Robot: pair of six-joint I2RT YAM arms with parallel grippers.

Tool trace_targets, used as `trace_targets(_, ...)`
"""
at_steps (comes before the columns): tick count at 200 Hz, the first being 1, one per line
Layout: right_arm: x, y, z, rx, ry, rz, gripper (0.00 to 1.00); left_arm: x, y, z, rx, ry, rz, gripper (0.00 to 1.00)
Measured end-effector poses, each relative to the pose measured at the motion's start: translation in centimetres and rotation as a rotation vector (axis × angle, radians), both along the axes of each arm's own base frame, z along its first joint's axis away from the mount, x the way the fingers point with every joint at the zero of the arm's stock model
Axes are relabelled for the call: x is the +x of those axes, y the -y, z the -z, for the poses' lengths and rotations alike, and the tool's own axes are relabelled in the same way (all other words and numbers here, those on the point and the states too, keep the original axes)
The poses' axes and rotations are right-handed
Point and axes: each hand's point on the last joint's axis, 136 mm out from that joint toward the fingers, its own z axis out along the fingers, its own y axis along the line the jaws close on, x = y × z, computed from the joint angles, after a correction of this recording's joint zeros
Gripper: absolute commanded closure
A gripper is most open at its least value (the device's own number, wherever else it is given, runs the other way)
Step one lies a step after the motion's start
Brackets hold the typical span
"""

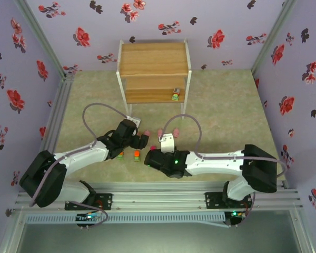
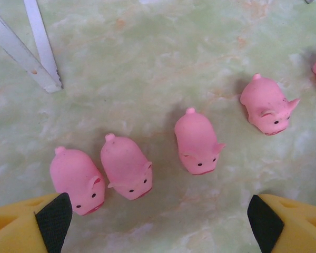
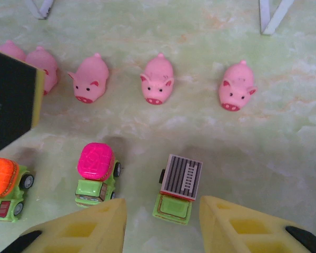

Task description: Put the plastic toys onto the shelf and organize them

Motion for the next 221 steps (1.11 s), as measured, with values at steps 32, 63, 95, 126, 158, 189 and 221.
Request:
trace_targets(32,-0.1,0.4,1.6,-0.004,-0.015,0.026,0.81,0.1,-0.3,0.1,0.000,-0.004,-0.011,0.09)
trace_targets(63,-0.3,0.4,2.7,-0.003,-0.029,0.037,0.82,0.2,-0.4,0.1,-0.002,-0.004,-0.022,0.10)
trace_targets(95,-0.3,-0.1,3.6,0.014,-0.046,0.044,0.82,0.3,-0.5,0.0,-0.002,-0.003,-0.024,0.10)
trace_targets(126,-0.3,-0.4,4.4,0.017,-0.055,0.053,0.82,0.3,-0.5,-0.1,-0.005,0.001,-0.024,0.10)
trace_targets(158,-0.4,-0.3,4.9,0.011,-0.063,0.062,0.83,0.3,-0.4,-0.4,-0.011,0.007,-0.024,0.10)
trace_targets(189,-0.4,-0.2,5.2,0.013,-0.067,0.076,0.83,0.4,-0.4,-0.5,-0.016,0.010,-0.023,0.10)
trace_targets(221,-0.3,-0.1,5.3,0.019,-0.069,0.089,0.84,0.4,-0.3,-0.5,-0.016,0.010,-0.022,0.10)
